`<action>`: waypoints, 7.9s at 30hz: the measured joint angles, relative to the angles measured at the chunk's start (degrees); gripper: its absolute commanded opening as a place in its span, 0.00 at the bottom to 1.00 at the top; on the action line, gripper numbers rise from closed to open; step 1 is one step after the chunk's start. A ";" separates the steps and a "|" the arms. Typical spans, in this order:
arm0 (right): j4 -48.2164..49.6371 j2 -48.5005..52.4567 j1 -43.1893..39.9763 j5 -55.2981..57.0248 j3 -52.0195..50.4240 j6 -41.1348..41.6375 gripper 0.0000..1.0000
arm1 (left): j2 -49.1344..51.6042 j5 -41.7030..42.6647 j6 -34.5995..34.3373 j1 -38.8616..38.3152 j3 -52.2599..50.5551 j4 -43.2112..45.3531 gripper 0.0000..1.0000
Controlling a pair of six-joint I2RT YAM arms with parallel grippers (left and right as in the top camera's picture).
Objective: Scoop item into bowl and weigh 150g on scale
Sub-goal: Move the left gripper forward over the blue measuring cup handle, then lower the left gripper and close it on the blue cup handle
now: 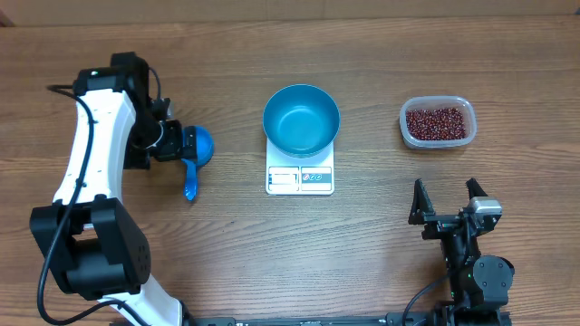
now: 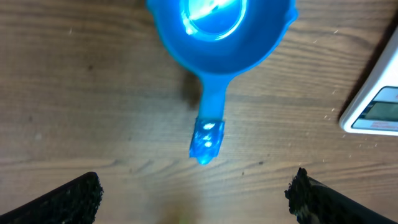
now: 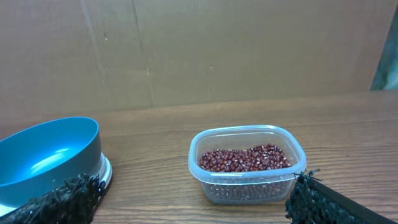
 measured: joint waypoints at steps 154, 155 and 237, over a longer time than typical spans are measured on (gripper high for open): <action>0.02 0.00 0.00 -0.04 0.00 0.00 1.00 | -3.17 -2.21 -1.70 -6.36 -22.32 29.49 0.85; 0.02 0.00 0.00 -0.07 -0.02 0.00 1.00 | -3.17 -2.21 -1.70 -6.36 -22.32 29.49 0.86; 0.00 0.00 0.00 -0.04 -0.02 0.00 1.00 | -3.17 -2.62 -2.78 -6.36 -23.82 30.97 0.25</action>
